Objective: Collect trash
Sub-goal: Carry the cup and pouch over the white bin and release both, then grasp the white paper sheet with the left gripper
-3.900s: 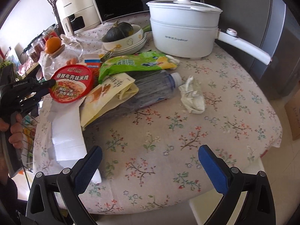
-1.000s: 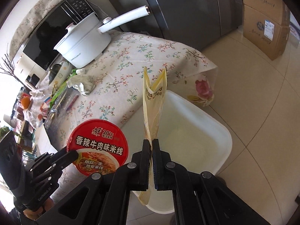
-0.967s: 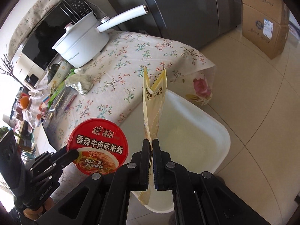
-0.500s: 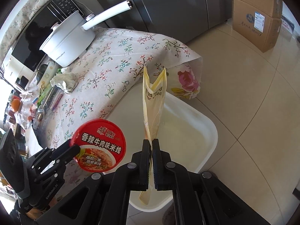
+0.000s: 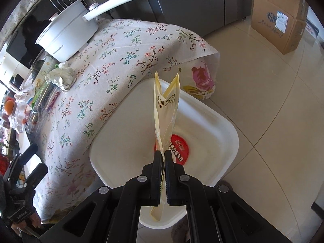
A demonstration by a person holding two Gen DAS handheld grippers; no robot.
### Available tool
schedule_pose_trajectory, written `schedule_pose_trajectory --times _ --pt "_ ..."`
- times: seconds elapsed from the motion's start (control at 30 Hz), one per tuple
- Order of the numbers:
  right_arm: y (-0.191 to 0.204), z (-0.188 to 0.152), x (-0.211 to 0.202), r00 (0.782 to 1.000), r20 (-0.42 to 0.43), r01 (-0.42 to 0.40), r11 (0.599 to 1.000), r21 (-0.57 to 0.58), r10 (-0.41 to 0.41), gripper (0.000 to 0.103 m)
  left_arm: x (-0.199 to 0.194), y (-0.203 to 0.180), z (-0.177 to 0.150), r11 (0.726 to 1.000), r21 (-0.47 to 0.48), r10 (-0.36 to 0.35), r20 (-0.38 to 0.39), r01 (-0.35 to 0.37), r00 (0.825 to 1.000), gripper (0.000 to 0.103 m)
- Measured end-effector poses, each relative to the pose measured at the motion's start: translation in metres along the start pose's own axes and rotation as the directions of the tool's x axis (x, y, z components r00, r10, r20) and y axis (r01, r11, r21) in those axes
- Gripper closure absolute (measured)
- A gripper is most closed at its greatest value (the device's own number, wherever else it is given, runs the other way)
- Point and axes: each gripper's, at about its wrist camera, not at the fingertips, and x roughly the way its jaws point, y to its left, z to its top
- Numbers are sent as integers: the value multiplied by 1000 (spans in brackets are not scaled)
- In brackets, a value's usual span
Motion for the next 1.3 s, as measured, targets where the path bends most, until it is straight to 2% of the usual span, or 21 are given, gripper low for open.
schedule_pose_trajectory --times 0.13,0.27,0.33,0.4,0.47,0.67,0.87,1.13,1.3 --pt "1 1 7 1000 -13 15 1000 1 -15 98 -9 9 -7 999 -9 45 -7 -45 999 16" --pt "0 3 10 999 -11 44 999 9 -44 93 -19 19 -13 998 -21 67 -4 -67 998 12" --pt "3 3 8 998 3 55 998 7 -55 81 -23 24 -15 997 -30 77 2 -77 997 8" --pt "5 4 5 999 16 49 999 8 -49 51 -27 28 -17 996 -40 84 3 -83 997 8" --pt "10 4 -1 998 43 37 999 9 -37 41 -30 34 -19 995 -52 90 2 -90 996 8" --pt "36 7 -10 998 56 14 999 -34 -12 39 -40 54 -24 990 -93 110 -3 -110 994 8" --pt "73 6 -20 997 82 0 994 -113 9 29 -52 90 -35 972 -173 155 -35 -159 987 8" --pt "124 3 -29 994 95 -29 976 -218 51 23 -71 157 -58 919 -336 193 -72 -206 978 8" --pt "149 2 -25 994 90 -39 967 -253 63 23 -83 198 -76 876 -449 157 -74 -174 985 8"
